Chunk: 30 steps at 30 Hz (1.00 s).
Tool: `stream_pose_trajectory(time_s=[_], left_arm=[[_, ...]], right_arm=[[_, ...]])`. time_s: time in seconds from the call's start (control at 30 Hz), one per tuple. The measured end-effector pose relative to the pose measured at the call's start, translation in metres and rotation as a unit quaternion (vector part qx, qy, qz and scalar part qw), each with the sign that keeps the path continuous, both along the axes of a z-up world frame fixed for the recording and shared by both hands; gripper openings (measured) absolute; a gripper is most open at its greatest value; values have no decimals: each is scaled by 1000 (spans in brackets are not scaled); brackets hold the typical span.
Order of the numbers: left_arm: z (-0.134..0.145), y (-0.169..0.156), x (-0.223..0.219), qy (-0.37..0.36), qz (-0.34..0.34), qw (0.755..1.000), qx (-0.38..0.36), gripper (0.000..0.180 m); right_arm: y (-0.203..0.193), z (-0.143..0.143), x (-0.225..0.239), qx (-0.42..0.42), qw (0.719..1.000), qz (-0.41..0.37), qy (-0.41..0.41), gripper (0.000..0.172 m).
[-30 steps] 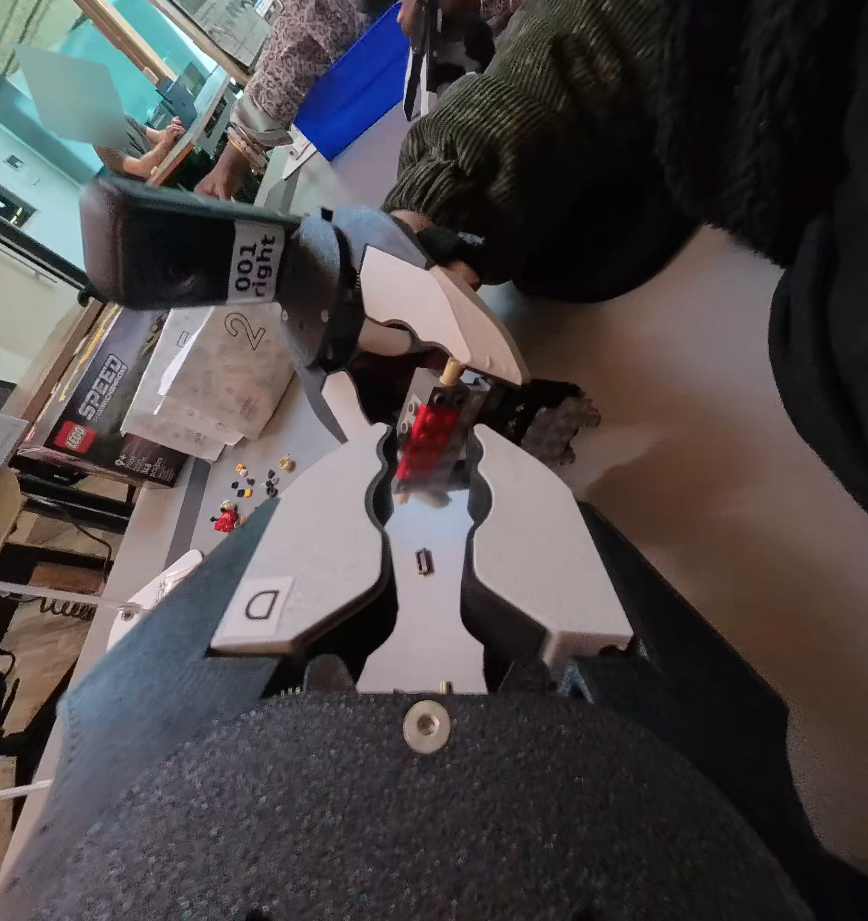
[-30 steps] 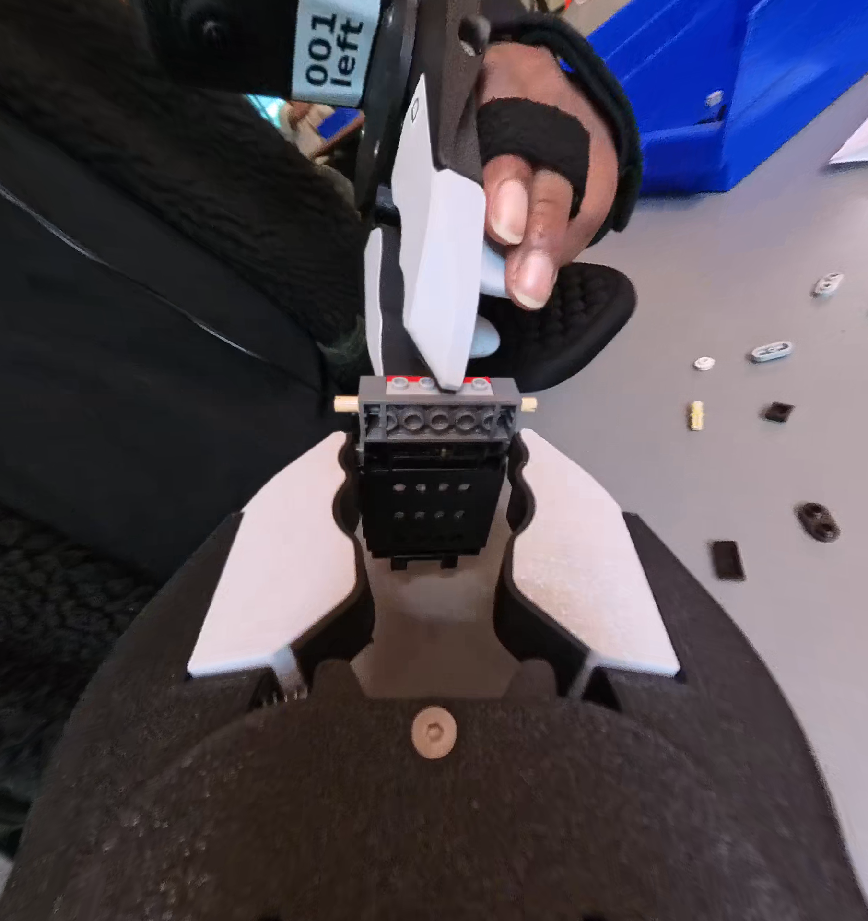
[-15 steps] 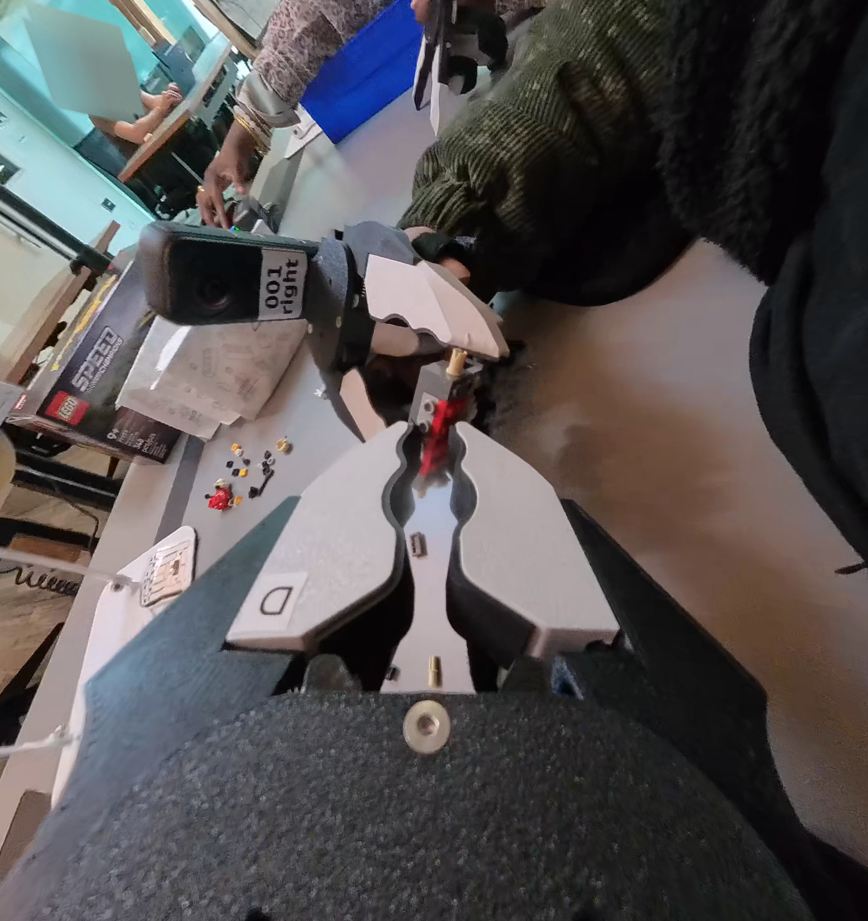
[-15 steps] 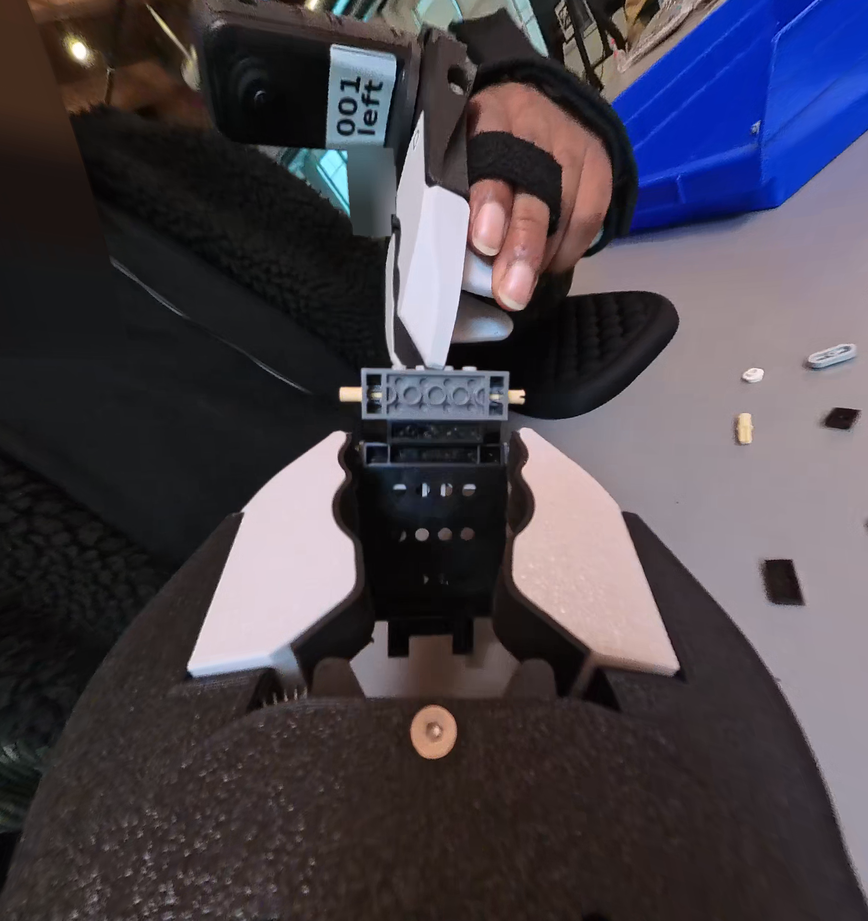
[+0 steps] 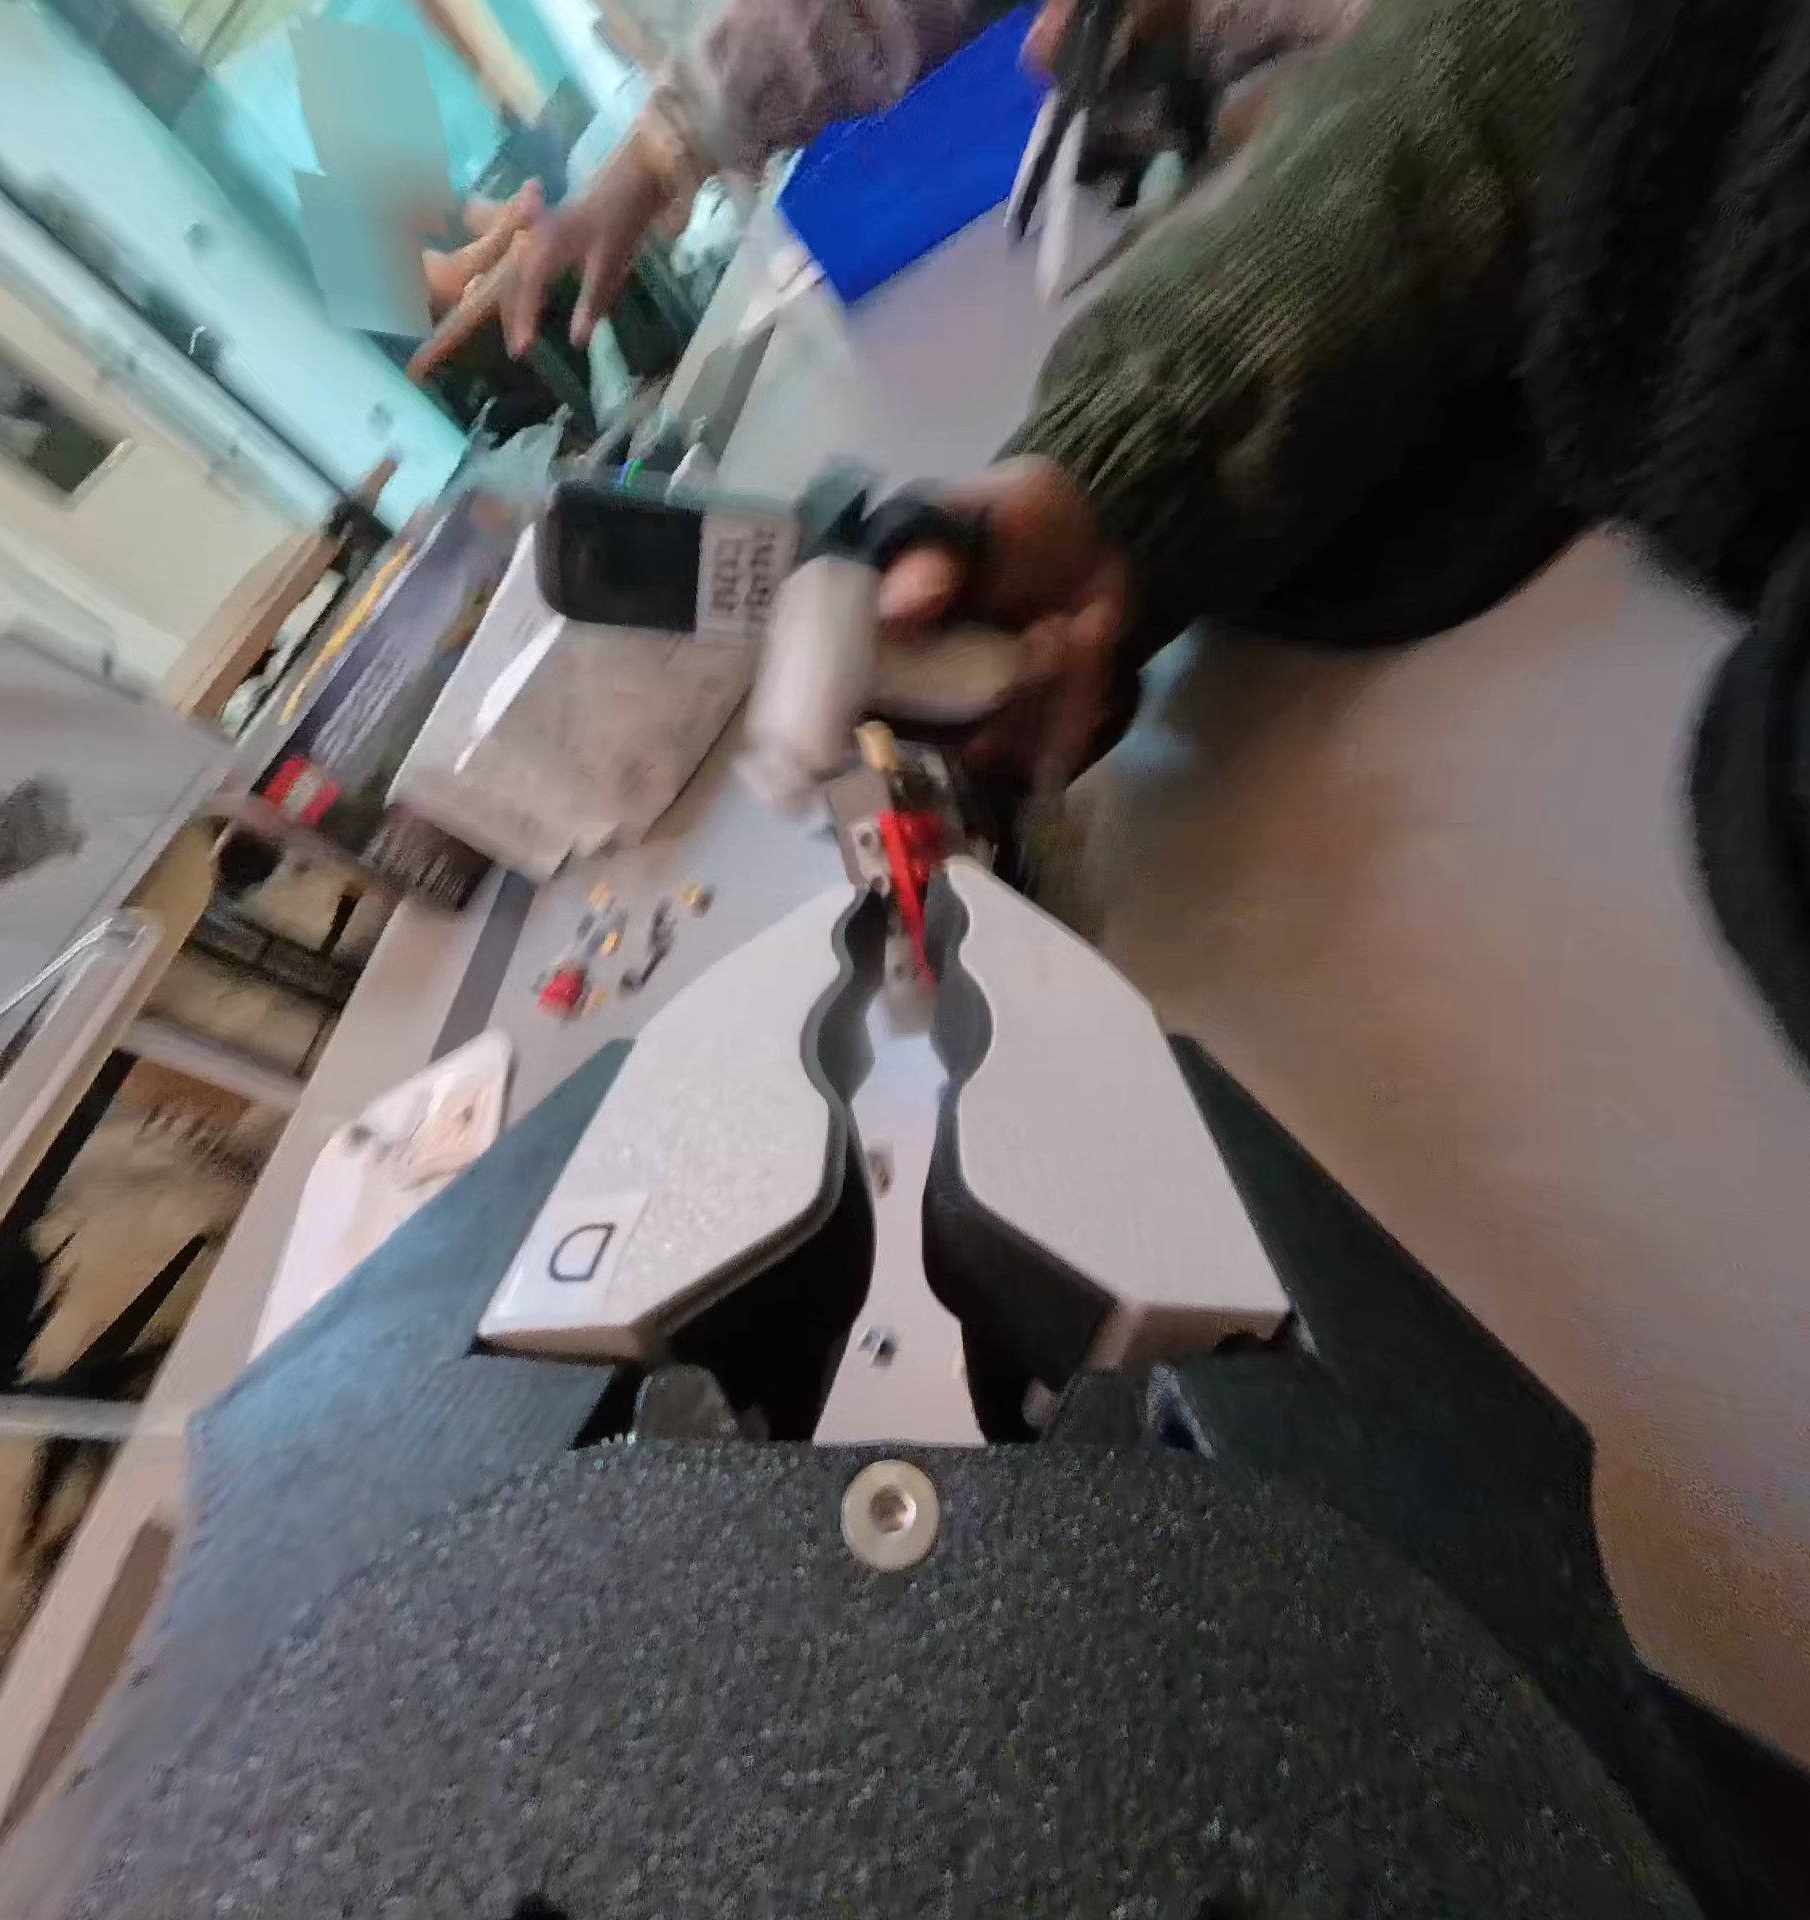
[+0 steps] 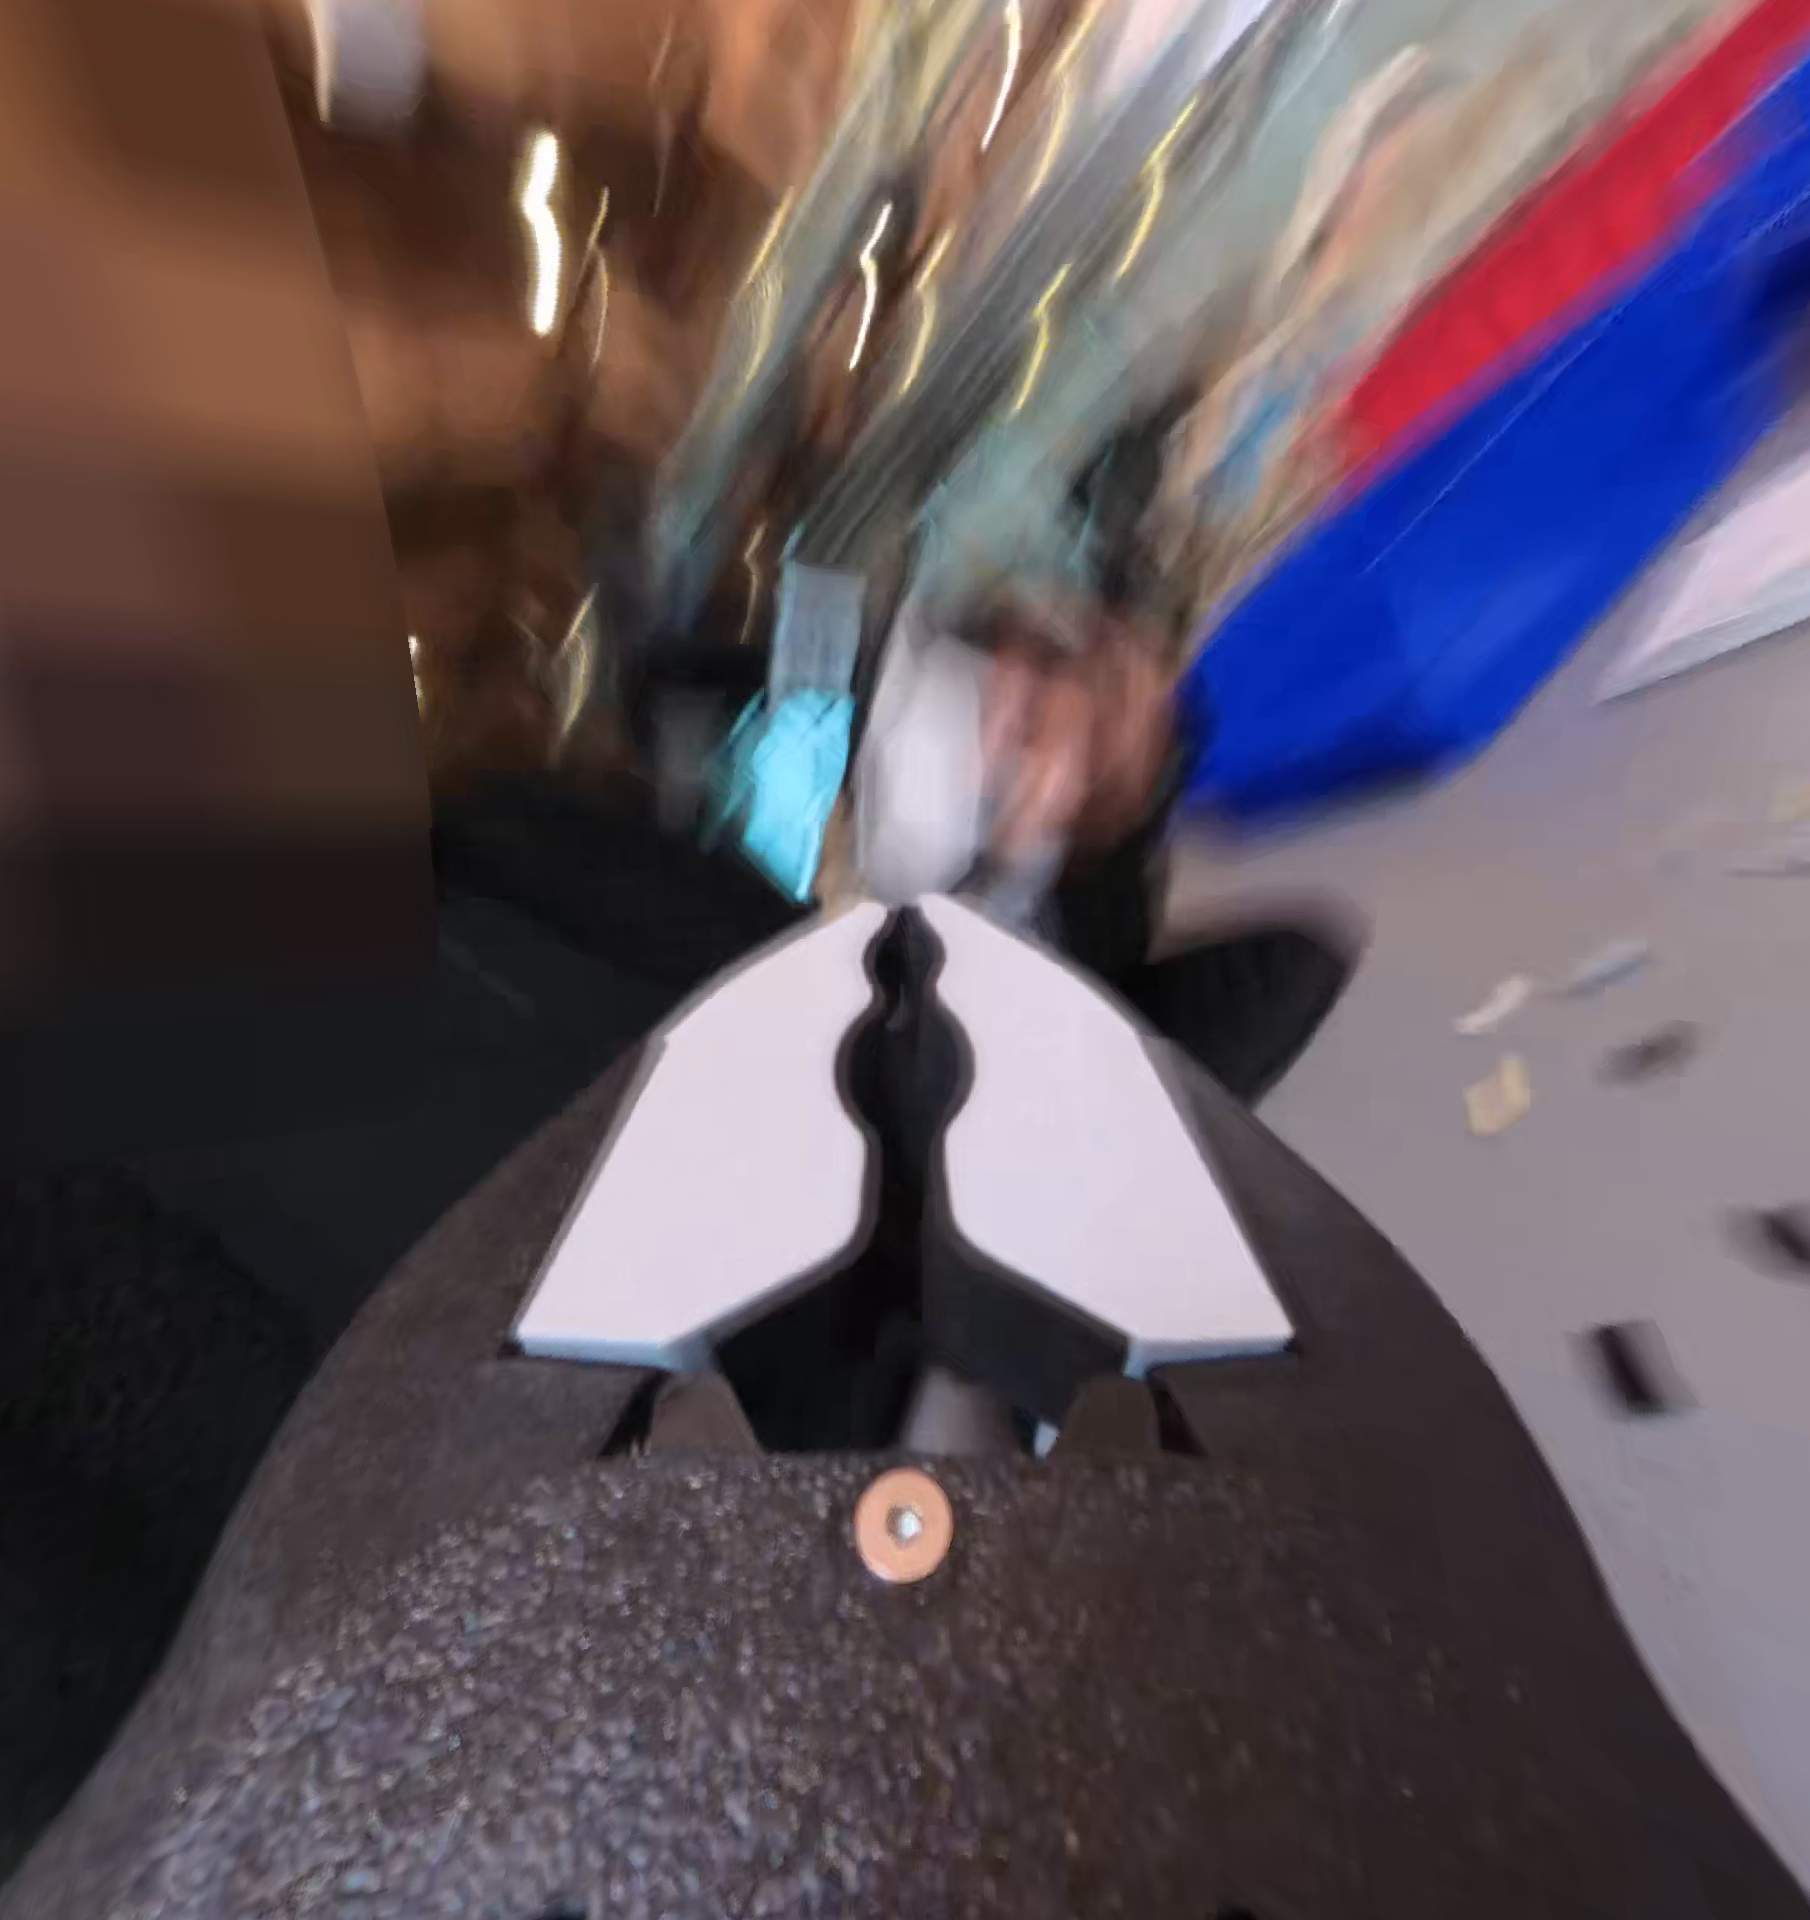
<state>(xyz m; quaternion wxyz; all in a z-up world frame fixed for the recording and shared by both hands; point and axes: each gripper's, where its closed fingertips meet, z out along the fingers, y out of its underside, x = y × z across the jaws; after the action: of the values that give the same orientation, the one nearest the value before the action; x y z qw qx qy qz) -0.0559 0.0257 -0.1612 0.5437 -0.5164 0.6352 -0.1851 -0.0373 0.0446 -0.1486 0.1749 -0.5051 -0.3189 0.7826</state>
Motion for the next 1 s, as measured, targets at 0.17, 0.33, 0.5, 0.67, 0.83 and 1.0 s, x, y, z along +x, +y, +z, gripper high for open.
stream_pose_trajectory(time_s=[0.17, 0.33, 0.5, 0.67, 0.83, 1.0], left_arm=[[4, -1, 4, -9, 1, 1000, 6, 0], [-6, 11, -2, -1, 23, 1000, -15, 0], [-9, 17, -5, -3, 35, 999, -29, 0], [-10, 20, -6, -7, 41, 998, -37, 0], [-11, 23, -8, -14, 45, 998, -46, 0], [-16, 21, -5, -8, 38, 998, -54, 0]], right_arm=[[15, -3, 10, 83, 995, -52, -35, 3], [25, -12, 11, 134, 984, -87, -81, 8], [32, -16, 13, 142, 980, -104, -94, 10], [53, -6, 27, 138, 975, -158, -79, 10], [99, 15, 65, 135, 944, -298, -44, 18], [123, 19, 94, 185, 902, -382, -70, 27]])
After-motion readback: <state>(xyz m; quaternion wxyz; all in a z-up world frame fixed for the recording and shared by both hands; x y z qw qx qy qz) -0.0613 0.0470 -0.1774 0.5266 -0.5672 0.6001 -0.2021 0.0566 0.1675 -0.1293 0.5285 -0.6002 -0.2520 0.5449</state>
